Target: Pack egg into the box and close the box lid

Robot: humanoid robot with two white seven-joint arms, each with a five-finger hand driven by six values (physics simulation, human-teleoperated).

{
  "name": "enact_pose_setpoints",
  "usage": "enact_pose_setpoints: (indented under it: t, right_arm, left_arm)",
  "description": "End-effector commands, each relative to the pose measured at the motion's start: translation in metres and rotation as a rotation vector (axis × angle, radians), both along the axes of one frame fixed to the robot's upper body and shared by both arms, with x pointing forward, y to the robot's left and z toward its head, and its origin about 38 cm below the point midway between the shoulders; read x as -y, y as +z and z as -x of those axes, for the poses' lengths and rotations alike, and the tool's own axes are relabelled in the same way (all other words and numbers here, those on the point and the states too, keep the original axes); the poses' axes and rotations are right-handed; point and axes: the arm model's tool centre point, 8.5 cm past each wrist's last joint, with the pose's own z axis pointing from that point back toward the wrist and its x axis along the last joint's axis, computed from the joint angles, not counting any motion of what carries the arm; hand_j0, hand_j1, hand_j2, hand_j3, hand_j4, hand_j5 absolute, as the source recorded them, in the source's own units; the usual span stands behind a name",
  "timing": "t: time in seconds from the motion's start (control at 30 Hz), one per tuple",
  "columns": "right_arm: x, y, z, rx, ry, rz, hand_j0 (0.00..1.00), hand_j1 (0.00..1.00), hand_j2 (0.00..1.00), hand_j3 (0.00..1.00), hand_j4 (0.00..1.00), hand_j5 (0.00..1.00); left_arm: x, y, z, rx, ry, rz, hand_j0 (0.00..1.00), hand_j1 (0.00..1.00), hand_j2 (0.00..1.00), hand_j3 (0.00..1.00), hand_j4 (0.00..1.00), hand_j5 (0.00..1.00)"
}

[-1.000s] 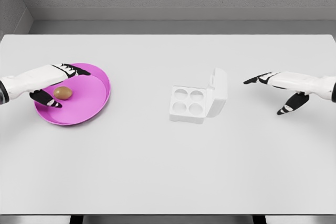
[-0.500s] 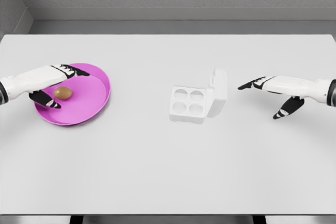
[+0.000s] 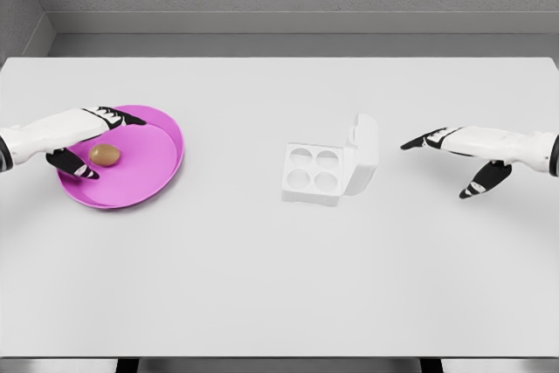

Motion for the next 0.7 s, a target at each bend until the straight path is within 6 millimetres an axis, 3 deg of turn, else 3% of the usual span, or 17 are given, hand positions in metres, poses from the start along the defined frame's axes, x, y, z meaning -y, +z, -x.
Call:
enact_pose_setpoints:
  t: [0.0,0.67]
  right_arm:
    - [0.0005,0.0014,-0.0004,0.001,-0.004,-0.005,1.00,1.00,1.00,1.00,1.00,1.00]
    - [0.0040,0.0023,0.0001,0.001,-0.009,0.002,1.00,1.00,1.00,1.00,1.00,1.00]
  left_arm:
    - [0.0005,-0.0021,-0.0006,-0.004,0.006,0.010,1.00,1.00,1.00,1.00,1.00,1.00]
    - [0.0037,-0.0035,-0.0008,-0.035,-0.014,-0.011,1.00,1.00,1.00,1.00,1.00,1.00]
